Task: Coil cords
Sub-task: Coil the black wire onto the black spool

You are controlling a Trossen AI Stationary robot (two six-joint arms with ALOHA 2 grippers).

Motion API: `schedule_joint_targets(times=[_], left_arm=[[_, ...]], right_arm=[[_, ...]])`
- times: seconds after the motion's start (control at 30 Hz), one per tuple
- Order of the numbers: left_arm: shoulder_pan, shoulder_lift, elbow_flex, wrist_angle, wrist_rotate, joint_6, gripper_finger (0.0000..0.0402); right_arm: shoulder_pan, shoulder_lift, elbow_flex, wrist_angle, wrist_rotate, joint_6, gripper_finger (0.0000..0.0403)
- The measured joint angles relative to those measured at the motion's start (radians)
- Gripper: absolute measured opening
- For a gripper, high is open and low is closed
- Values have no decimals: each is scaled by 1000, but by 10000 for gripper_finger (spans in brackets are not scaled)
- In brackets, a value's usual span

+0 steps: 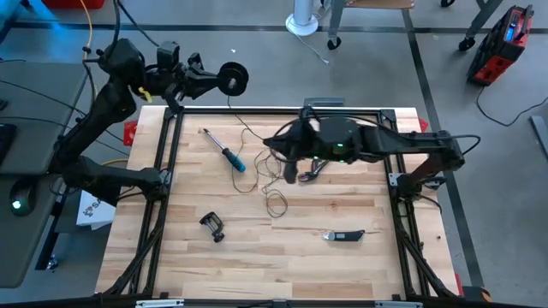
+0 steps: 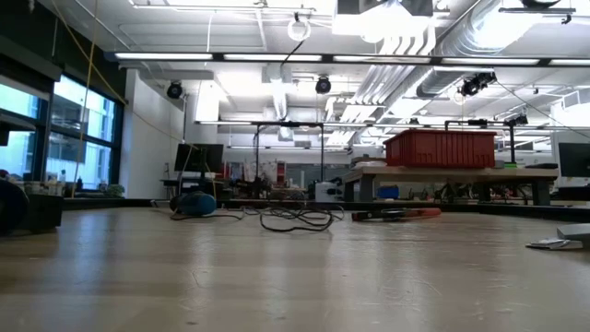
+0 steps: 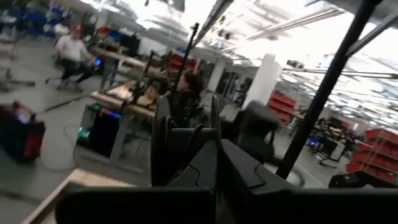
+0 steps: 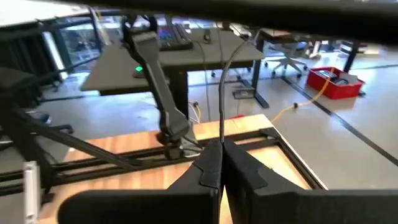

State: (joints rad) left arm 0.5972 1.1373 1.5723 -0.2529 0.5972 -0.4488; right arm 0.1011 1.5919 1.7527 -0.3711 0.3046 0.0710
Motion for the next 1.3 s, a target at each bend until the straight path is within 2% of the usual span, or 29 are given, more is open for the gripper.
schedule_joint_targets(times=[0.27,0.43,0.53,0.77,0.87,0.97,1.07,1.3], left_arm=[[-5,-33,0,-253,-52,-42,0],[-45,-23,0,-274,16,-167,0],[-103,-6,0,-275,31,-247,0],[-252,59,0,-258,71,-328,0],[-310,100,0,-183,73,-346,0],[-350,144,0,-39,88,-398,0],[-369,190,0,100,139,-483,0],[-392,279,0,357,181,-620,0]], right_arm=[[38,-93,0,-30,3,-17,0],[39,-126,0,-65,29,-53,0],[36,-144,0,-67,29,-77,0],[18,-163,0,-66,36,-116,0],[5,-163,0,-66,30,-124,0],[-5,-160,0,-65,18,-124,0],[-13,-160,0,-41,5,-124,0],[-29,-152,0,42,-47,-124,0]])
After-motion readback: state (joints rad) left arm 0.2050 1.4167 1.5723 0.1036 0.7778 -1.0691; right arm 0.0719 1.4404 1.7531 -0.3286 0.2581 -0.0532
